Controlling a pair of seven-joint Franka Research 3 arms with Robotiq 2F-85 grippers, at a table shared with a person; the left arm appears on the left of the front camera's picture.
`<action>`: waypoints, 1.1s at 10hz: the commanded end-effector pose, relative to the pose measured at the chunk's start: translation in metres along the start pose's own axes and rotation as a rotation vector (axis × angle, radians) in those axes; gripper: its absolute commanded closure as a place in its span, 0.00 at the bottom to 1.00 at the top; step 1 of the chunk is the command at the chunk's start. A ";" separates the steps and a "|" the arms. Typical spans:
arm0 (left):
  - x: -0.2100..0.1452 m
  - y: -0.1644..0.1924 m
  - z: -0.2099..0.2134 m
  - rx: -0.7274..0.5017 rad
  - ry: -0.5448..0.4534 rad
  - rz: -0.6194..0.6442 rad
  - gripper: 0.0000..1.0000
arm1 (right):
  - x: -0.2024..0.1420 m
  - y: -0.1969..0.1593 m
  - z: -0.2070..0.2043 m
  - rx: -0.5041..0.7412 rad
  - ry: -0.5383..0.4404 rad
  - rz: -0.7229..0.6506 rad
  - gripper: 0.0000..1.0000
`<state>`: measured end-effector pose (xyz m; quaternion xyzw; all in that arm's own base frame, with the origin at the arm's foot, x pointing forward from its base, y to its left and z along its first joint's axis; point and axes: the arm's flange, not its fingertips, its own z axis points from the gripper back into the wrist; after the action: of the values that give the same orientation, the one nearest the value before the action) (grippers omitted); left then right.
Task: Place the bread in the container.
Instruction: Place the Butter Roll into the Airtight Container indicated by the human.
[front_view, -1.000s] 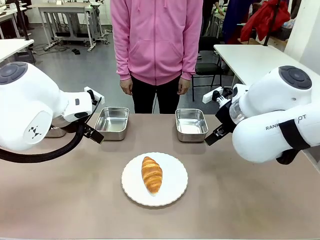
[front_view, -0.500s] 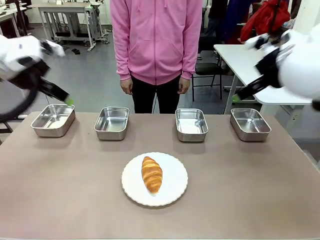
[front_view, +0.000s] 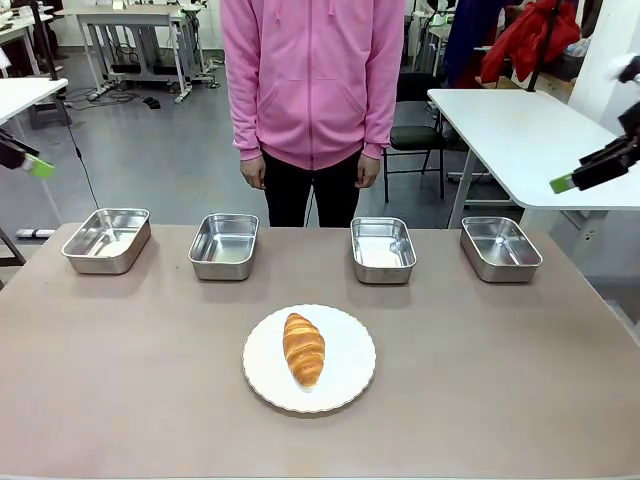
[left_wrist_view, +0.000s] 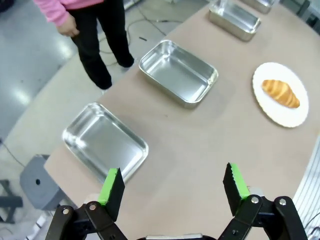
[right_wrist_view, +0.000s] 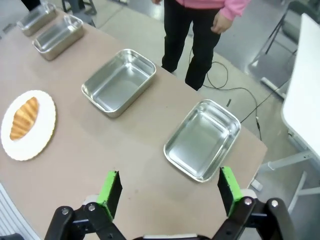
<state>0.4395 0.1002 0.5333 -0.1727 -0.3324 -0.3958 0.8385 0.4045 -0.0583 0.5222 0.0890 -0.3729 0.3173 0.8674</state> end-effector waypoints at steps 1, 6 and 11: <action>-0.012 0.031 0.005 -0.029 -0.075 -0.038 0.00 | -0.007 -0.018 0.000 0.047 -0.064 0.018 0.00; -0.011 0.014 0.010 -0.004 -0.037 -0.020 0.00 | -0.009 -0.009 0.002 0.006 -0.015 0.000 0.00; -0.009 0.033 0.037 -0.088 -0.094 -0.070 0.00 | 0.013 -0.024 0.012 0.089 -0.051 0.074 0.00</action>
<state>0.4378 0.1313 0.5463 -0.1895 -0.3451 -0.4168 0.8193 0.4071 -0.0688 0.5373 0.1004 -0.3771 0.3418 0.8549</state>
